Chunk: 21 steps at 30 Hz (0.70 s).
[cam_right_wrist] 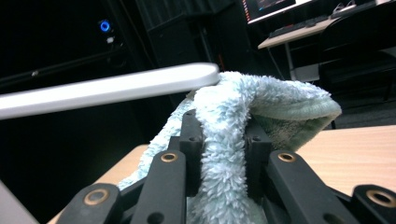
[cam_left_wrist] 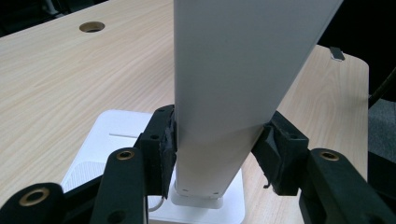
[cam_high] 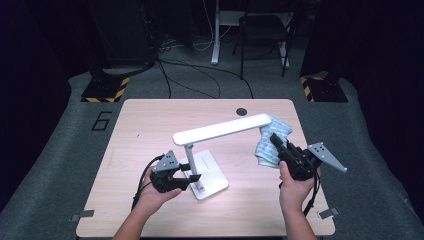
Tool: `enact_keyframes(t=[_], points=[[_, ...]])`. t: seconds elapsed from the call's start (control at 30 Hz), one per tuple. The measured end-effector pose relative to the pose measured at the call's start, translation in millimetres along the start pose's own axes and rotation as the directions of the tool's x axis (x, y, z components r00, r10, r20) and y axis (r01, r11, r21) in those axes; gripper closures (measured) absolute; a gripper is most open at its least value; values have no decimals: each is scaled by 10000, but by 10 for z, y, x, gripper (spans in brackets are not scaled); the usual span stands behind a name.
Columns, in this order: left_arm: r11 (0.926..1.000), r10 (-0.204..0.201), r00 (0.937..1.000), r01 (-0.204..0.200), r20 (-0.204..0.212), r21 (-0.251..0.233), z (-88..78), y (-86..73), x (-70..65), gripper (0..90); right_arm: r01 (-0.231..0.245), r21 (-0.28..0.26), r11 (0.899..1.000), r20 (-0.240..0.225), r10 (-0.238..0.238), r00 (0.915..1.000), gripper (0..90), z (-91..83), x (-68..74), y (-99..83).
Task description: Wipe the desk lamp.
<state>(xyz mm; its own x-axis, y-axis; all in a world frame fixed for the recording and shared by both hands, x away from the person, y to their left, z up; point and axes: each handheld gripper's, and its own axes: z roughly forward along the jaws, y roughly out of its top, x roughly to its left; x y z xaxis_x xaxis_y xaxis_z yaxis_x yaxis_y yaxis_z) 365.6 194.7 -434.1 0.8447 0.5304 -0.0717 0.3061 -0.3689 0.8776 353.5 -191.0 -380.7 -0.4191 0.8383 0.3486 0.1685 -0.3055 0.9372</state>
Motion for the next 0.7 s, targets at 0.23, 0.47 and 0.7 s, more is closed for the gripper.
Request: enact_keyframes(t=[0.23,0.47,0.7], points=[[10000,63,10000,-63,-6,25,-5,-1,3,512,594,325,9977,-126,-590,9982,746,-39,83,-113],[10000,28,10000,-29,-54,-60,0,-7,-3,512,807,540,9953,-187,-798,9966,741,-93,98,-175],[10000,-11,10000,11,-57,-43,-3,-6,-6,510,1281,918,9875,-40,-1282,9917,738,-138,86,-277]])
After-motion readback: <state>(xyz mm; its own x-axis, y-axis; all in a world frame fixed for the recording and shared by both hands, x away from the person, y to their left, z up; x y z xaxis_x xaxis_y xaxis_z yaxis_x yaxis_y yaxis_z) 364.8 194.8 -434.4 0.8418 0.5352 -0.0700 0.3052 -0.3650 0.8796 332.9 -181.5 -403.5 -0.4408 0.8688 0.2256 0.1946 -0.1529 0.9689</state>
